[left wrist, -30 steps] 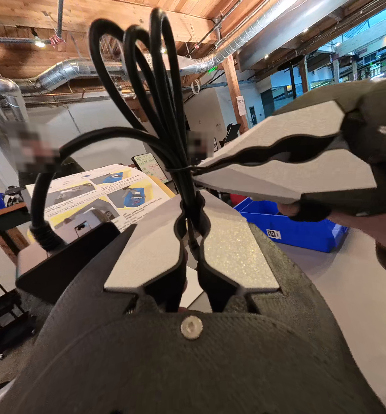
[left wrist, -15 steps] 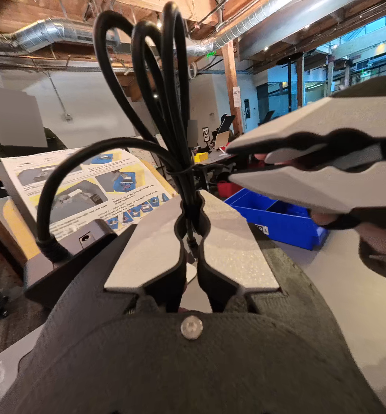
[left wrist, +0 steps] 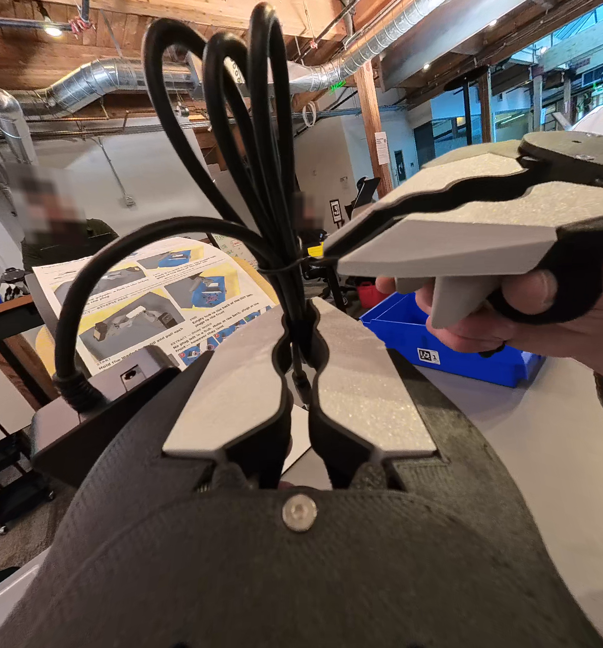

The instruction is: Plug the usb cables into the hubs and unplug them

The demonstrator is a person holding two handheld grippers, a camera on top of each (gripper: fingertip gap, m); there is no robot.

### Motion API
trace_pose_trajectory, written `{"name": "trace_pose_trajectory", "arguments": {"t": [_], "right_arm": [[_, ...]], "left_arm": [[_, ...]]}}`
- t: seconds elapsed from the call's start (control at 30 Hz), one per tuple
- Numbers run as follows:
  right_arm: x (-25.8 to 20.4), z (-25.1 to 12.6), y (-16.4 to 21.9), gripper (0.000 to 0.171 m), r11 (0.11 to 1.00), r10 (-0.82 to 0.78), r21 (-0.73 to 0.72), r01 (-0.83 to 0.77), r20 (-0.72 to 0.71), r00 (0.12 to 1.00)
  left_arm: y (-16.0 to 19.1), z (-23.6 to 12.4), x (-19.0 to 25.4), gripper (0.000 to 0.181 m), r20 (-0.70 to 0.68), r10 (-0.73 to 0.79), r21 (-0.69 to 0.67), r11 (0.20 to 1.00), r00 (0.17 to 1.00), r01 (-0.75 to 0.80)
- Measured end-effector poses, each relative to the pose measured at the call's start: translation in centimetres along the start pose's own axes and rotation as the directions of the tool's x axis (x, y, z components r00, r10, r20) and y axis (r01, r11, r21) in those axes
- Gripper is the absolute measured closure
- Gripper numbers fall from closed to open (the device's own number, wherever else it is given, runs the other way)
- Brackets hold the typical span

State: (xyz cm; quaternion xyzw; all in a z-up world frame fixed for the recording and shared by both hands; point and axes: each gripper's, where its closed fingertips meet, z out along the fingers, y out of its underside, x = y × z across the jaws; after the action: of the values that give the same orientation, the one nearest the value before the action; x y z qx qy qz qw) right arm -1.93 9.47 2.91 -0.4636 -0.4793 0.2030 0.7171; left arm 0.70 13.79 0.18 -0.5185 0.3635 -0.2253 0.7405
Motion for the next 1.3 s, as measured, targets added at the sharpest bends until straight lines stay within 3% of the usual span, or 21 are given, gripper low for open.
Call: {"name": "trace_pose_trajectory", "arguments": {"t": [0.17,0.3,0.57,0.87,1.07,1.3], "right_arm": [[-0.1,0.2,0.4,0.170,1.000,0.029,-0.003,-0.029,0.016,0.999],[0.0,-0.3,-0.1,0.163,0.994,0.106,0.029,-0.108,0.063,0.992],[0.1,-0.6,-0.5,0.168,0.953,0.282,0.070,-0.295,0.161,0.946],[0.4,-0.6,-0.3,0.171,0.950,0.291,0.074,-0.303,0.141,0.946],[-0.2,-0.4,-0.9,0.171,0.990,0.122,0.058,-0.126,0.072,0.990],[-1.7,0.7,1.0,0.171,0.994,-0.053,-0.094,0.058,0.055,0.997]], "left_arm": [[-0.1,0.0,0.1,0.176,0.001,0.004,0.007,1.000,1.000,-0.004],[-0.2,-0.1,-0.1,0.176,0.005,0.003,0.011,1.000,1.000,-0.003],[-0.2,-0.1,0.0,0.176,0.003,0.008,0.014,1.000,1.000,-0.008],[0.0,0.0,0.0,0.176,0.006,0.014,0.007,1.000,1.000,-0.014],[0.3,0.1,0.1,0.176,0.020,0.050,-0.015,0.999,0.999,-0.049],[-0.1,-0.1,0.0,0.176,0.028,0.024,0.005,1.000,0.999,-0.024]]}}
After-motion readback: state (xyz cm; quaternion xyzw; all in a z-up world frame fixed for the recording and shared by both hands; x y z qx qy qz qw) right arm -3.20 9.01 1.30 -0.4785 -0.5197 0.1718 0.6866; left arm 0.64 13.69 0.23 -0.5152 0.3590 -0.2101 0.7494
